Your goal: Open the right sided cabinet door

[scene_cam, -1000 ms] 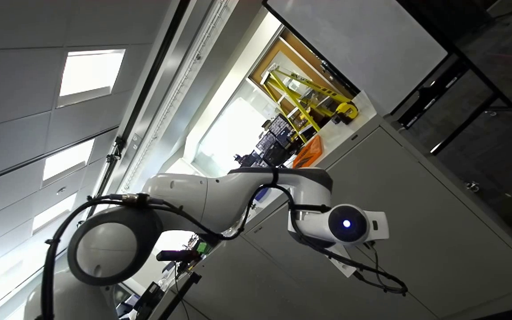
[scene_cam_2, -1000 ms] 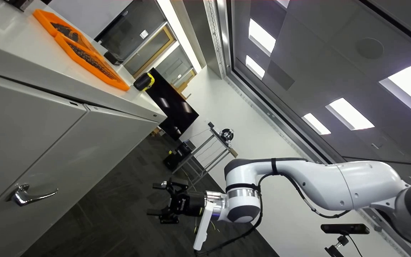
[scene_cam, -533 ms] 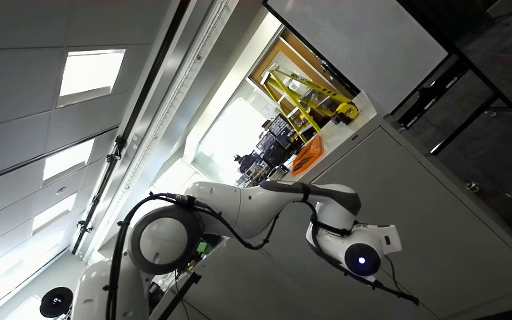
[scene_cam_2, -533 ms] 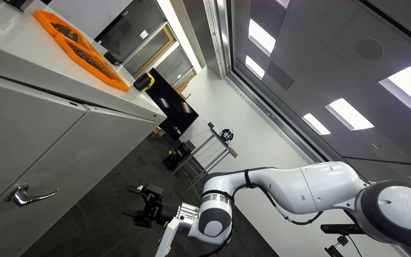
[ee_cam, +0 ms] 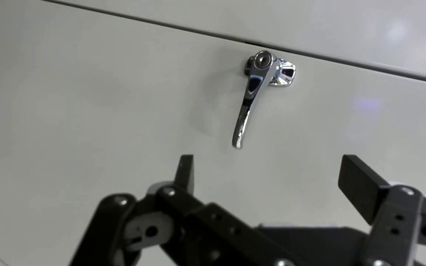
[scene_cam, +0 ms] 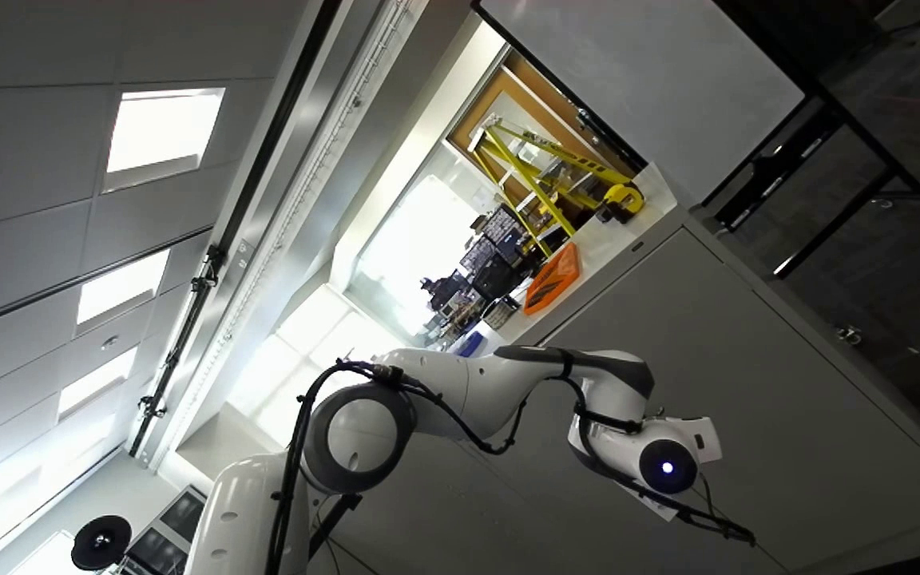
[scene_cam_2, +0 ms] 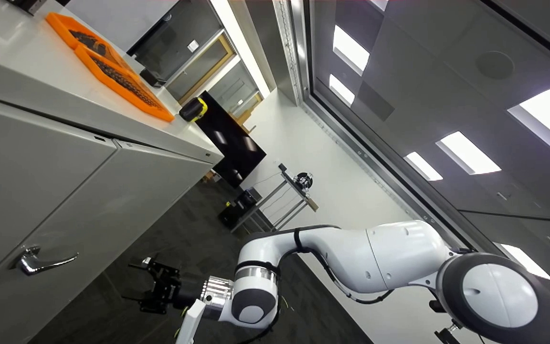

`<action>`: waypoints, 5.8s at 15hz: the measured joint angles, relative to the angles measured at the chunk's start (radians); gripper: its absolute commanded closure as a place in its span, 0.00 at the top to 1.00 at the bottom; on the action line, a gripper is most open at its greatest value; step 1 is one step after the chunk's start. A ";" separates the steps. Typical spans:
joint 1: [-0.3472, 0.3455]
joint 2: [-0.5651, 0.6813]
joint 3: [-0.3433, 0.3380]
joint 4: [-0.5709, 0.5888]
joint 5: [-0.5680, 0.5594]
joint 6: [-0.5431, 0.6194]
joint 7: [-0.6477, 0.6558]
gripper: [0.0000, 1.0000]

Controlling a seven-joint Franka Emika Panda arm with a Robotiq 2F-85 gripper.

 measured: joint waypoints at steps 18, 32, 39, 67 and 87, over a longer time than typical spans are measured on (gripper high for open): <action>-0.016 0.202 -0.001 0.139 0.156 -0.254 -0.015 1.00; 0.016 0.386 0.057 0.340 0.408 -0.293 -0.017 1.00; 0.053 0.411 0.064 0.377 0.425 -0.293 -0.017 1.00; 0.086 0.490 0.064 0.501 0.474 -0.281 -0.075 0.07; -0.054 0.307 -0.103 0.171 -0.011 -0.521 -0.062 0.07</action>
